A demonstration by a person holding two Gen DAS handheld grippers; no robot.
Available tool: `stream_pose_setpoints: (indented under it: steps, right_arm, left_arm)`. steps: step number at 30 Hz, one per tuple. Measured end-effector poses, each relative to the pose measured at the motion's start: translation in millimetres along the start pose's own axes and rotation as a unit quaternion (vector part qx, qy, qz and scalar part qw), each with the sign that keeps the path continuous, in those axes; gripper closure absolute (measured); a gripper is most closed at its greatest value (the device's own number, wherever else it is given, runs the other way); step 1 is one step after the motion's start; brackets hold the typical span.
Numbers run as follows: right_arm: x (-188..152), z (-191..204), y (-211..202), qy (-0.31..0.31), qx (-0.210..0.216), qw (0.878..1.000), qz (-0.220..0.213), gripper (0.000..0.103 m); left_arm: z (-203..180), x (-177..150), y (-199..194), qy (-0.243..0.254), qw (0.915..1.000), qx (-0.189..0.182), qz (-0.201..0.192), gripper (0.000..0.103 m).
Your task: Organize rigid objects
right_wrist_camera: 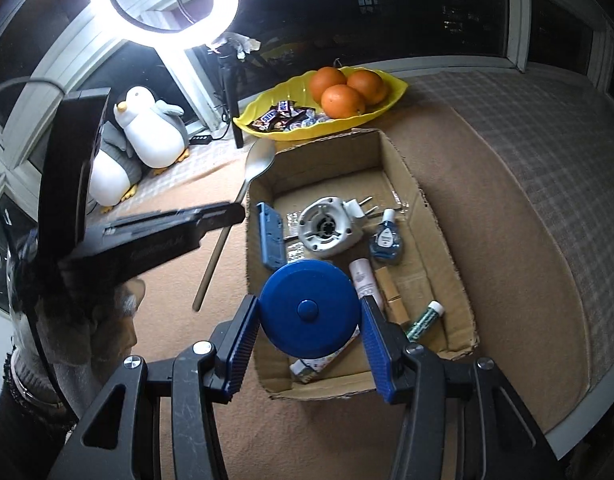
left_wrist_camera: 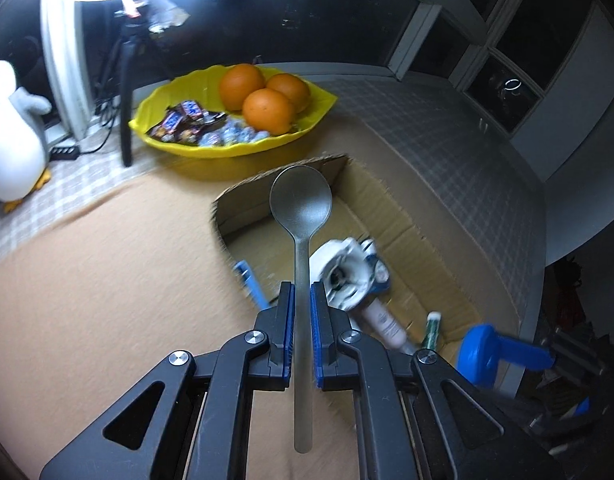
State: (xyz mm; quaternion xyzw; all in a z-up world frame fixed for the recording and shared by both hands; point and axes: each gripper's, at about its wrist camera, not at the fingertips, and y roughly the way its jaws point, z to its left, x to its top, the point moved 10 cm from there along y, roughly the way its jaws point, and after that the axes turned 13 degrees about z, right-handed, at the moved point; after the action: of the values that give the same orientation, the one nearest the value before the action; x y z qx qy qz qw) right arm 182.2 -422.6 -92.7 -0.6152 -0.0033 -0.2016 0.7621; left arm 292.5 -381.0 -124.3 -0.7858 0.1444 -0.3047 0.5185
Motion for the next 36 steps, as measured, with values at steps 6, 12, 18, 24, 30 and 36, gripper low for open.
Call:
stream_pose_setpoints:
  steps: [6, 12, 18, 24, 30, 36]
  right_arm:
    - [3.3, -13.2, 8.4, 0.011, 0.001, 1.000, 0.006, 0.057]
    - [3.2, -24.6, 18.1, 0.023, 0.004, 1.000, 0.014, 0.057]
    - [3.9, -29.1, 20.0, 0.028, 0.011, 0.999, 0.016, 0.056]
    - [1.8, -21.5, 15.3, 0.016, 0.019, 1.000, 0.010, 0.052]
    - [-1.9, -21.0, 11.6, 0.018, 0.013, 1.000, 0.008, 0.052]
    - [-5.6, -19.1, 5.2, 0.018, 0.007, 1.000, 0.003, 0.052]
  left_arm:
    - [-19.8, 23.5, 13.9, 0.015, 0.9998, 0.010, 0.010, 0.096]
    - [-29.6, 31.5, 32.3, 0.018, 0.9994, 0.019, 0.024, 0.096]
    - [-36.2, 32.6, 41.7, 0.027, 0.9989, 0.017, 0.035, 0.096]
    - [-41.6, 32.1, 34.6, 0.032, 0.9990, 0.010, 0.028, 0.070]
    - [-38.5, 29.1, 24.8, 0.028, 0.9993, 0.016, 0.018, 0.070]
    - [-33.9, 20.5, 10.6, 0.026, 0.9994, 0.023, 0.008, 0.070]
